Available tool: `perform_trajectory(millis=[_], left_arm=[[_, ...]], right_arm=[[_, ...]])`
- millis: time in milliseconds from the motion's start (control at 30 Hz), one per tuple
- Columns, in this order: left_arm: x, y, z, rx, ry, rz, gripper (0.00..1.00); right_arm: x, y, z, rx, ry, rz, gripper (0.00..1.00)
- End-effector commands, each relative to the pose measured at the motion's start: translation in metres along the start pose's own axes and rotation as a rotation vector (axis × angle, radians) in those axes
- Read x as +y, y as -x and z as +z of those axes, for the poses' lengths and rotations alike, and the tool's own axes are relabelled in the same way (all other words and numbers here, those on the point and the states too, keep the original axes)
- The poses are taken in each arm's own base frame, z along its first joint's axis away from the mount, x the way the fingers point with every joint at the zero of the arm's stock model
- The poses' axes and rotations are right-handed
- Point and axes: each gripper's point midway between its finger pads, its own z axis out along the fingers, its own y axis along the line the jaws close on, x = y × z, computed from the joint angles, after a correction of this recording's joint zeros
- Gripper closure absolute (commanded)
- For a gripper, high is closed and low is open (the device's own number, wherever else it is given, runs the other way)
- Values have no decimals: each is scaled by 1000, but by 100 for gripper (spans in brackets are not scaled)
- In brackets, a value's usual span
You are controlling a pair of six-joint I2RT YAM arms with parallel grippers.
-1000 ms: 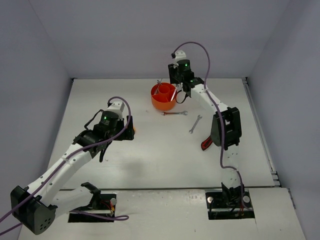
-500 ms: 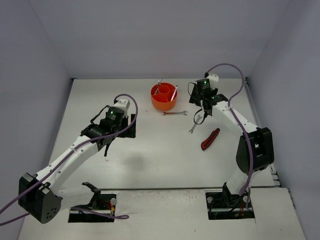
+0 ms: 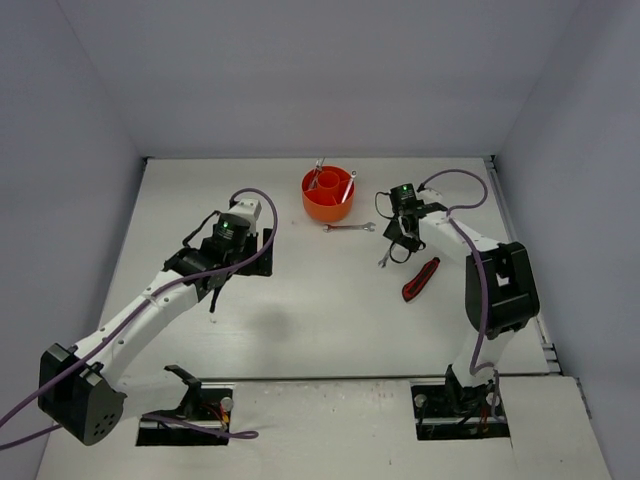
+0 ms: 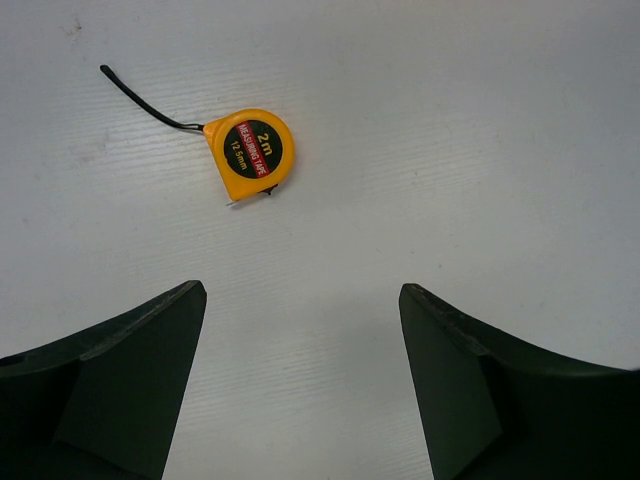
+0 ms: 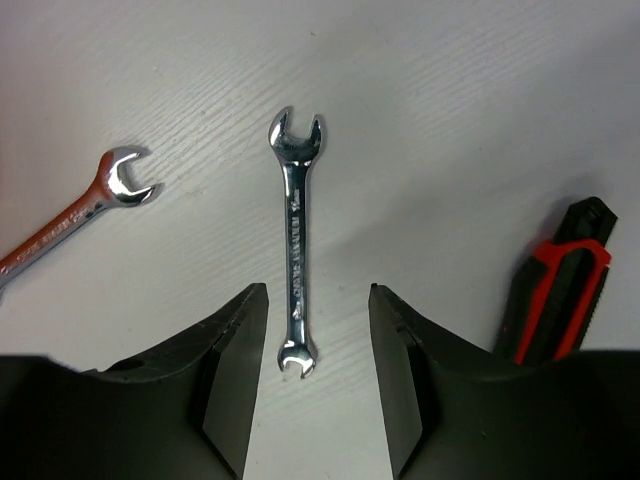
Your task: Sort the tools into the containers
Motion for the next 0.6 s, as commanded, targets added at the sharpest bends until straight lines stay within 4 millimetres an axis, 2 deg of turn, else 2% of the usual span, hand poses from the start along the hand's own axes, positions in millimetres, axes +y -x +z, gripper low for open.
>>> perform_trajectory(millis=[0, 167, 333, 567], left_arm=[[-4, 22, -16, -87, -29, -11, 25], [-1, 15, -17, -81, -22, -17, 25], [-1, 11, -16, -69, -20, -18, 25], [3, 11, -19, -80, -7, -15, 25]], right_arm=[[14, 15, 8, -7, -1, 43, 59], [19, 15, 20, 9, -17, 34, 60], [15, 10, 29, 25, -54, 15, 66], [-4, -19, 42, 107, -127, -29, 74]])
